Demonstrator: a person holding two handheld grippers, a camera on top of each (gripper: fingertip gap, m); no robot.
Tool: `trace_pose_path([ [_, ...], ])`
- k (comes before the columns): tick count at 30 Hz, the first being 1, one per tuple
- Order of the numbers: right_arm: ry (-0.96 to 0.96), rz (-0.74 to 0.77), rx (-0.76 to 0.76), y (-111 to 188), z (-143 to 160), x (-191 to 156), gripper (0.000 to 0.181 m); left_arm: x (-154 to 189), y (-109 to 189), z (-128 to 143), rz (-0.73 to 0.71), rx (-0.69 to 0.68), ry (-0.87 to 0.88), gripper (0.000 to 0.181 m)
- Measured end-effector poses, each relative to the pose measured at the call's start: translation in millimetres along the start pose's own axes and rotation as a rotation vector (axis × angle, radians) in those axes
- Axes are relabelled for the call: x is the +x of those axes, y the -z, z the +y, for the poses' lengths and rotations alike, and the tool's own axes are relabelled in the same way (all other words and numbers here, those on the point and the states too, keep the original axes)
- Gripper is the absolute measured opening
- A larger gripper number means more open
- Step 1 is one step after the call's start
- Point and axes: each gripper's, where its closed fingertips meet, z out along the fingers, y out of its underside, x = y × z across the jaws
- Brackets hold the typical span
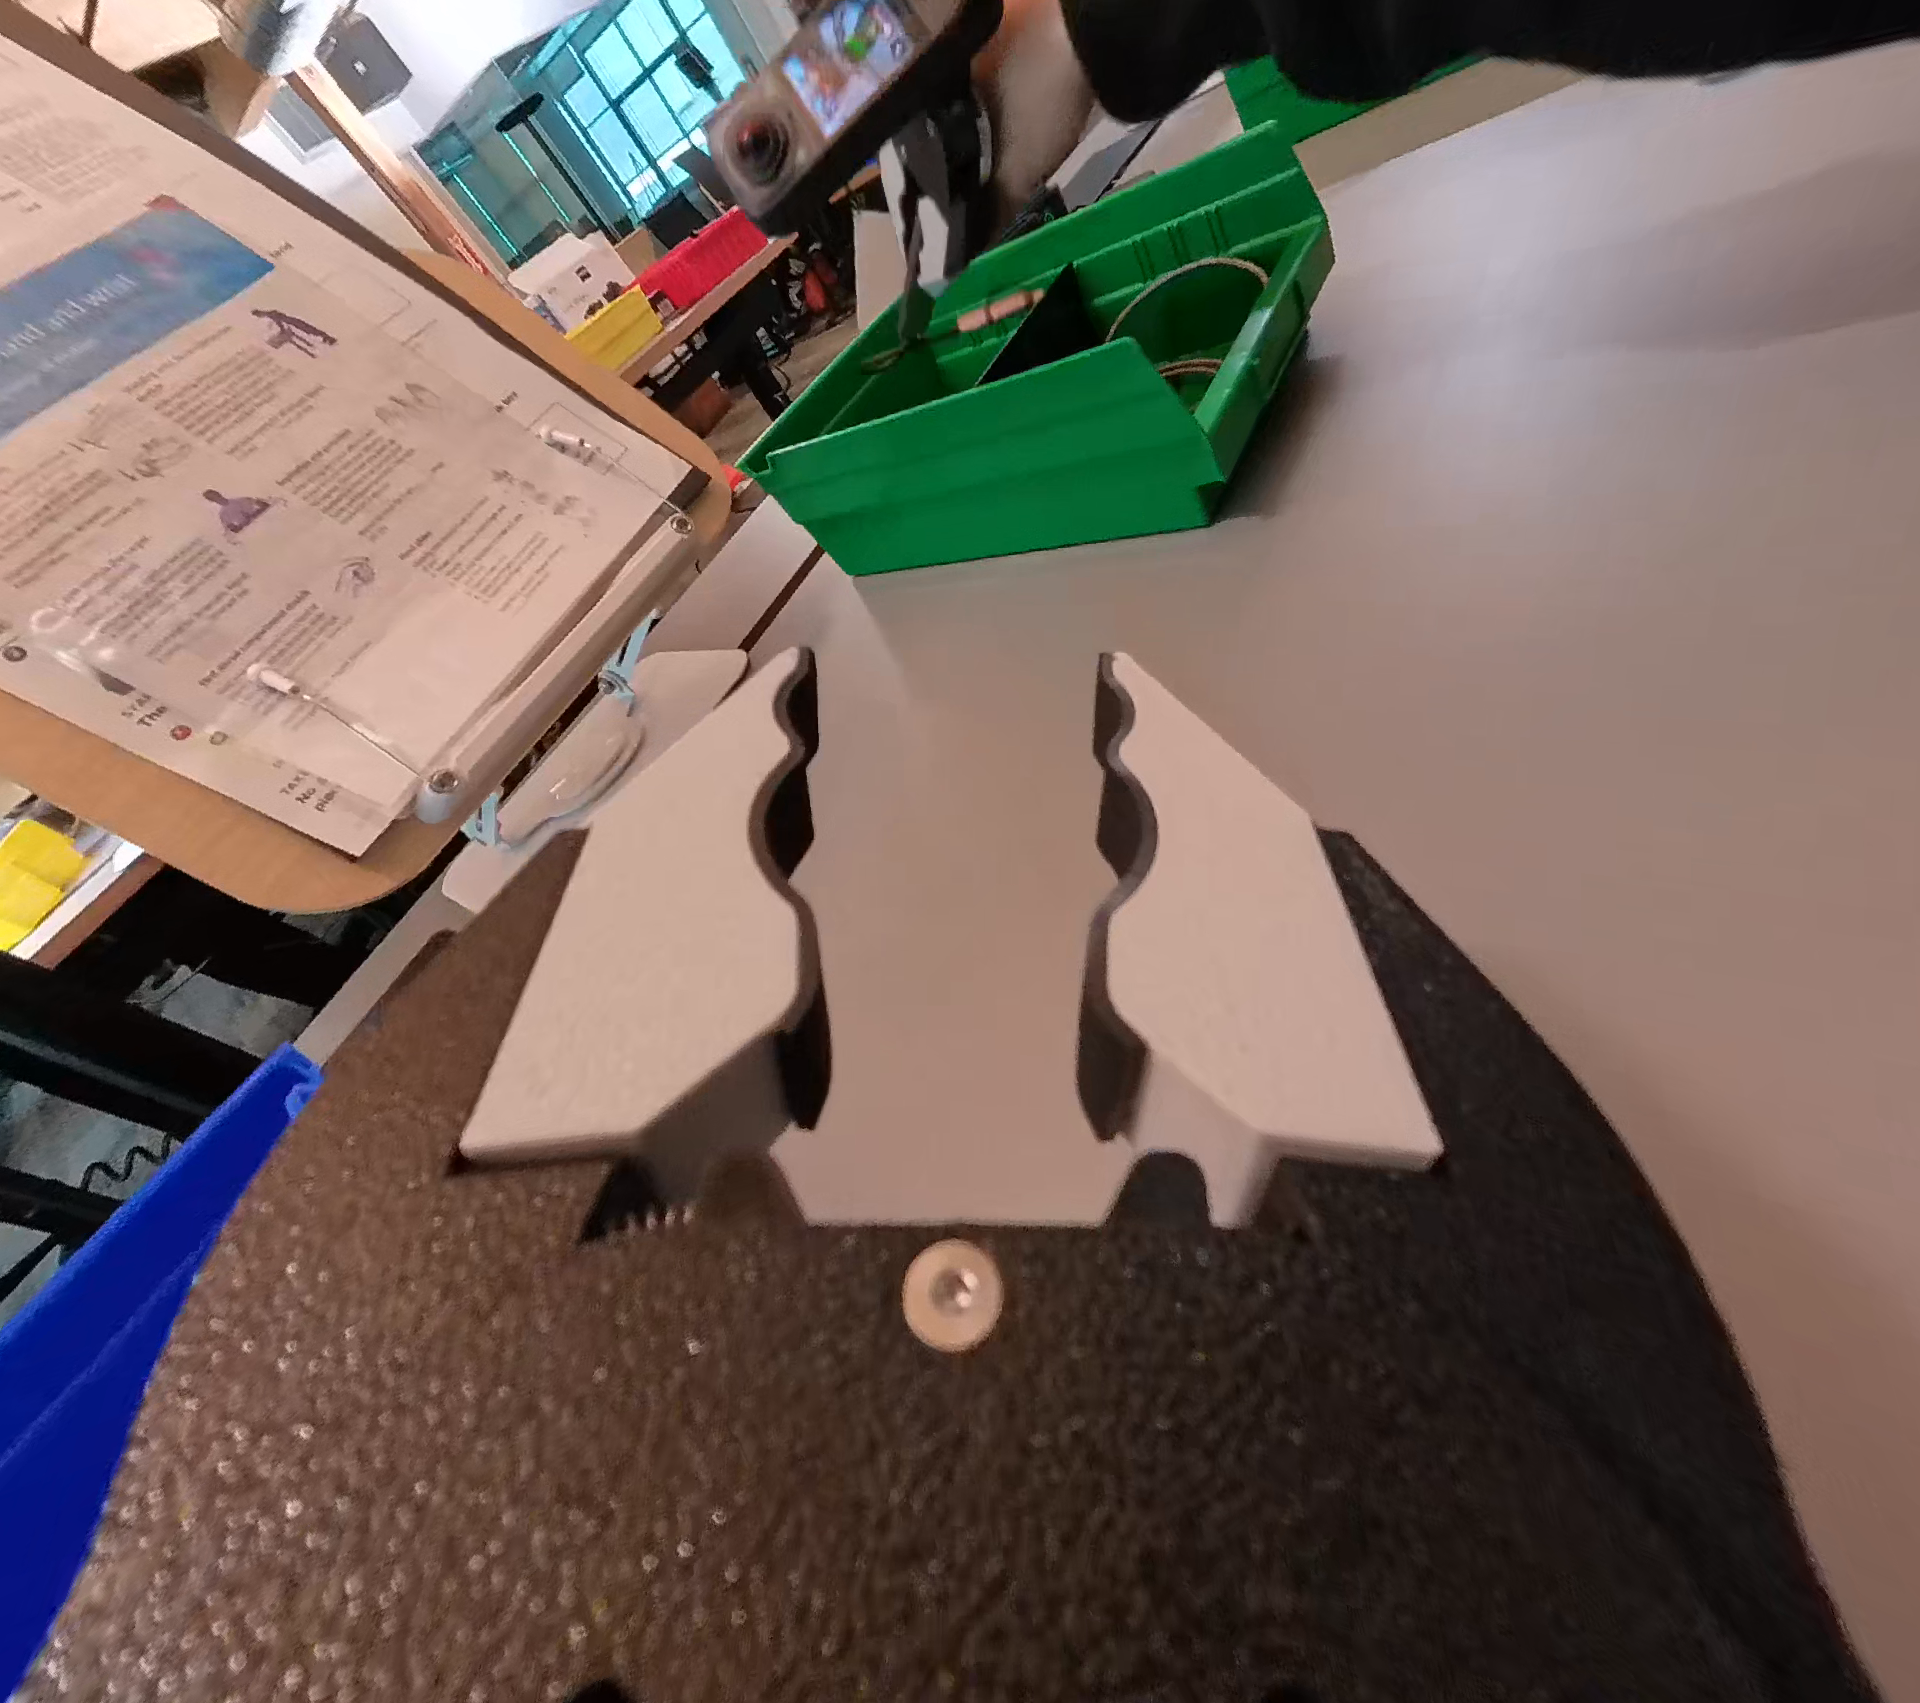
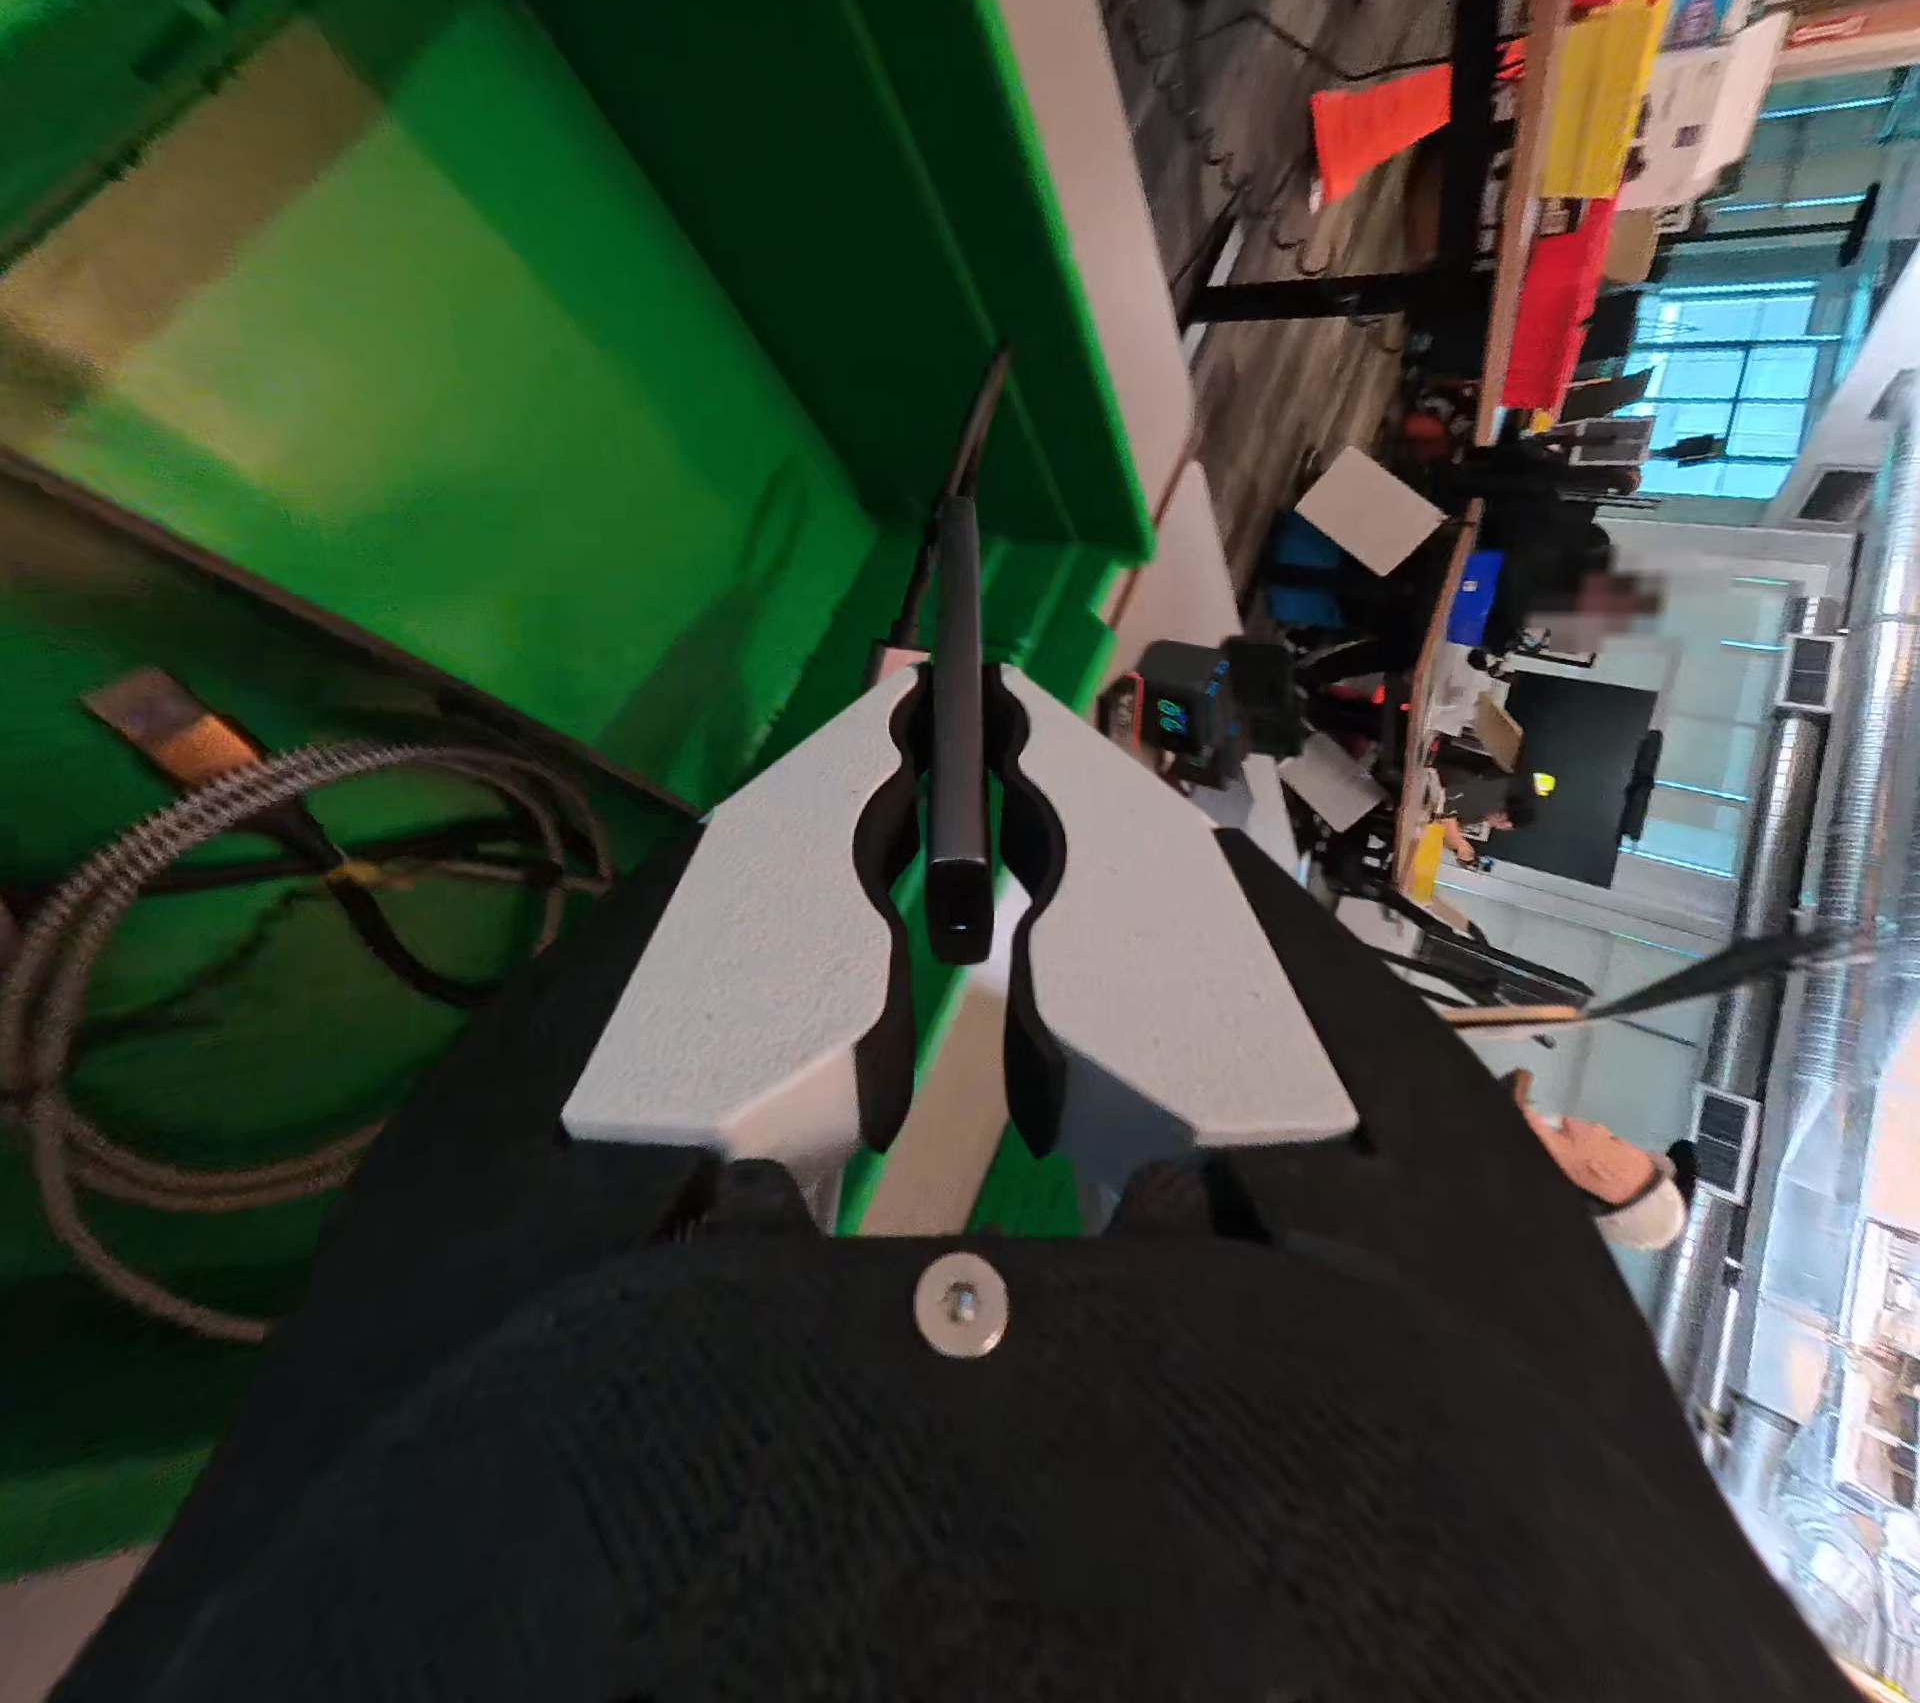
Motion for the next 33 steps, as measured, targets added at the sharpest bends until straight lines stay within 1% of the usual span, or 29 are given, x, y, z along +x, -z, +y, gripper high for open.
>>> trace_pose_path([
  [3,0.009,-0.063,-0.001,-15.3,-15.5,-26.4,0.008,-3.8,1.5,1.7,-0.004,0.011,0.034,0.051],
  [4,0.014,-0.082,0.015,-17.6,-21.8,-33.5,0.011,-6.5,2.1,1.9,-0.014,0.016,0.047,0.052],
  [7,-0.070,-0.190,0.134,-14.8,-48.6,-51.6,0.039,-10.7,3.3,5.0,-0.024,0.012,0.063,0.052],
  [9,-0.170,-0.213,0.193,-9.0,-60.2,-46.2,0.053,-11.7,4.0,6.7,-0.024,0.007,0.067,0.052],
  [10,-0.220,-0.224,0.233,-4.2,-65.8,-42.1,0.055,-12.0,4.3,7.1,-0.023,0.007,0.069,0.052],
  [12,-0.314,-0.231,0.326,8.1,-76.0,-29.9,0.057,-12.1,4.6,7.7,-0.021,0.005,0.071,0.052],
  [14,-0.381,-0.269,0.417,23.8,-83.4,-23.8,0.058,-11.8,4.4,8.6,-0.017,0.000,0.071,0.052],
  [20,-0.496,-0.295,0.584,67.8,-81.1,-14.6,0.058,-6.7,1.0,9.7,-0.003,-0.024,0.063,0.052],
  [23,-0.534,-0.294,0.705,102.2,-80.8,-22.3,0.057,-4.3,-0.4,6.6,-0.003,-0.030,0.057,0.051],
  [26,-0.567,-0.334,0.849,141.5,-79.7,-42.1,0.056,-16.2,3.8,5.2,-0.059,-0.043,0.114,0.049],
  [28,-0.577,-0.377,0.915,162.5,-73.2,-58.9,0.057,-34.9,14.9,13.7,-0.132,-0.109,0.163,0.049],
  [29,-0.586,-0.389,0.937,170.9,-67.4,-65.3,0.057,-47.1,25.2,22.3,-0.179,-0.168,0.177,0.050],
  [31,-0.599,-0.409,0.977,186.0,-52.6,-77.0,0.057,-74.2,55.5,45.7,-0.277,-0.316,0.193,0.051],
  [33,-0.578,-0.457,1.007,198.9,-35.5,-92.2,0.057,-97.5,89.7,69.3,-0.334,-0.450,0.210,0.051],
])
